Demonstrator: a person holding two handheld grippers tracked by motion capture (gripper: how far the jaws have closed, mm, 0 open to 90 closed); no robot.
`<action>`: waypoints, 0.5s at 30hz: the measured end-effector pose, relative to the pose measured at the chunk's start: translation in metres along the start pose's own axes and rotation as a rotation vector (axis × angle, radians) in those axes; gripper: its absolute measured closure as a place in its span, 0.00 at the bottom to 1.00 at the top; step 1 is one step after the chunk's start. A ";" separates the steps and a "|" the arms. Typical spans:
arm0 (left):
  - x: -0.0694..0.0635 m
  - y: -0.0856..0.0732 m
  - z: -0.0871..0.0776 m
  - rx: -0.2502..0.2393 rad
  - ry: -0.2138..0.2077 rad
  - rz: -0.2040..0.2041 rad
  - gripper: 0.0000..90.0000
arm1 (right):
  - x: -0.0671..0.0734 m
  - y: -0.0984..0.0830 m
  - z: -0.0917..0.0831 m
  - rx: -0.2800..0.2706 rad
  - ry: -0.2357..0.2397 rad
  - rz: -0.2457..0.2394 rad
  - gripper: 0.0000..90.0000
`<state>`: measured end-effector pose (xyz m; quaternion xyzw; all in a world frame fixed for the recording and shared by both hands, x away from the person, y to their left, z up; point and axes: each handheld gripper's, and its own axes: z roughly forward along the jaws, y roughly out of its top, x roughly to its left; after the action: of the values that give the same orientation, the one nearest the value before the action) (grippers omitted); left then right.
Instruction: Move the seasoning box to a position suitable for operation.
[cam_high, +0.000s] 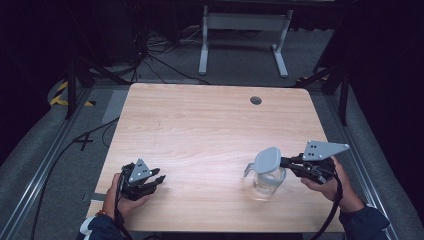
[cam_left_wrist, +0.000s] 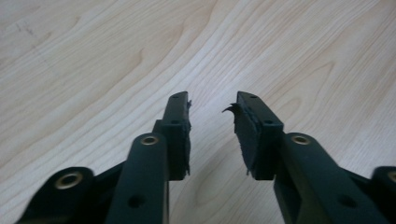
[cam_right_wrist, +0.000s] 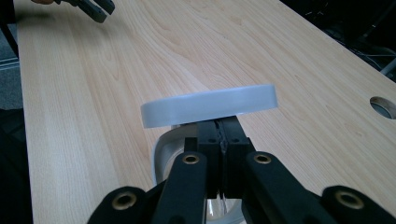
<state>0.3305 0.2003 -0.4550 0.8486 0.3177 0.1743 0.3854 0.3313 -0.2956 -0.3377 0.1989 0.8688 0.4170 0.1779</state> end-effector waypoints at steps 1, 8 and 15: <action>0.001 -0.002 0.000 0.000 -0.005 0.004 0.69 | 0.000 0.001 0.001 0.000 -0.002 -0.002 0.99; 0.005 -0.013 0.002 0.021 -0.019 -0.048 0.53 | 0.001 0.008 0.005 -0.009 0.001 -0.012 0.99; 0.005 -0.018 0.004 0.023 -0.024 -0.067 0.47 | 0.003 0.013 0.010 -0.008 0.002 -0.026 0.99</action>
<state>0.3293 0.2107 -0.4710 0.8437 0.3435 0.1474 0.3852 0.3362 -0.2798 -0.3340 0.1863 0.8699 0.4184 0.1833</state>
